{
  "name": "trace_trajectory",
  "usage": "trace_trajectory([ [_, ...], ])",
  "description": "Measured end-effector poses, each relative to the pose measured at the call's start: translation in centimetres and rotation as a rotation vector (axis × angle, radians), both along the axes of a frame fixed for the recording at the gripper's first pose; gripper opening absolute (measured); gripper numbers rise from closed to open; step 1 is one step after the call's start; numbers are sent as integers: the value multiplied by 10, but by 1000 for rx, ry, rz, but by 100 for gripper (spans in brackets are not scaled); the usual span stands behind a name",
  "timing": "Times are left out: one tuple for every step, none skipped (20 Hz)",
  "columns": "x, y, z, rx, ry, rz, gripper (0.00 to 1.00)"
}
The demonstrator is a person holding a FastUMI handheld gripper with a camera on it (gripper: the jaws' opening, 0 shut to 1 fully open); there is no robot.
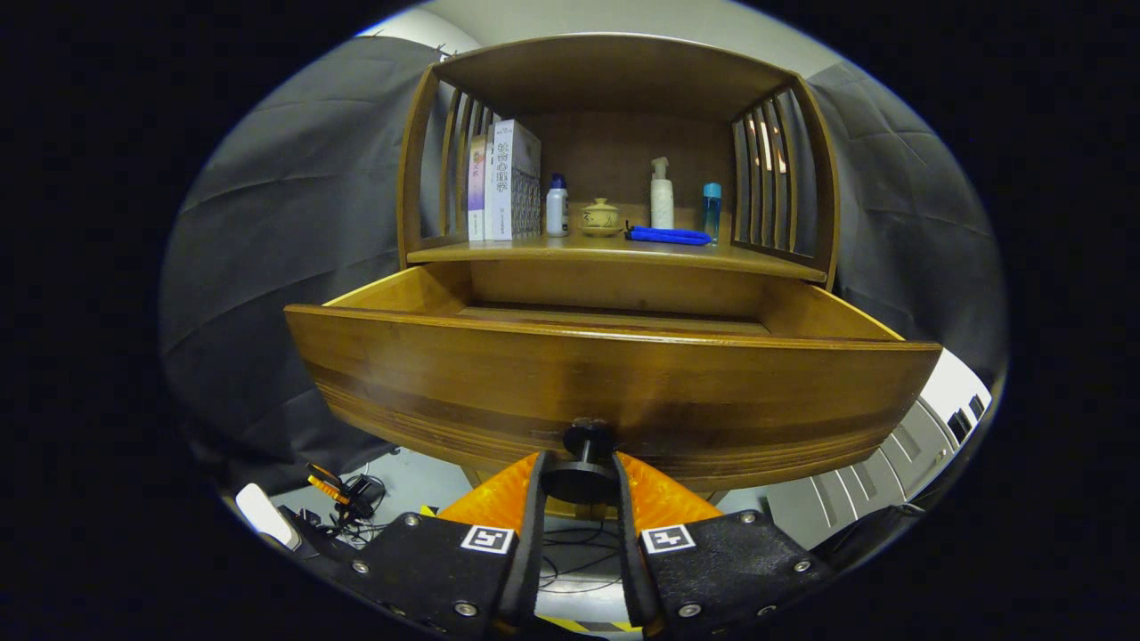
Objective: Pull open the drawer, take out the items inside it, and place them on the countertop above the cabinet.
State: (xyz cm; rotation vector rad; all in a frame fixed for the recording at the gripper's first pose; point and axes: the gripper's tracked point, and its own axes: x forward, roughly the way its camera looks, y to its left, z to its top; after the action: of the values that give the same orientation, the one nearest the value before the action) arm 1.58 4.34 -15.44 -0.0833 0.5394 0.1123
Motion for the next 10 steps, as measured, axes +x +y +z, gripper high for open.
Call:
trace_trajectory([
  [-1, 1, 1, 3, 10, 13, 40],
  [-2, 0, 7, 8, 1, 19, 45],
  [-2, -2, 17, 20, -27, 14, 47],
  [-2, -3, 27, 38, -58, 2, 52],
  [-2, -6, 42, 54, -94, -10, 58],
  [0, -9, 55, 67, -130, -23, 63],
  [1, -11, 69, 84, -159, -32, 69],
  [4, -13, 83, 96, -184, -41, 75],
  [7, -15, 94, 101, -194, -48, 80],
  [13, -18, 102, 98, -202, -60, 86],
])
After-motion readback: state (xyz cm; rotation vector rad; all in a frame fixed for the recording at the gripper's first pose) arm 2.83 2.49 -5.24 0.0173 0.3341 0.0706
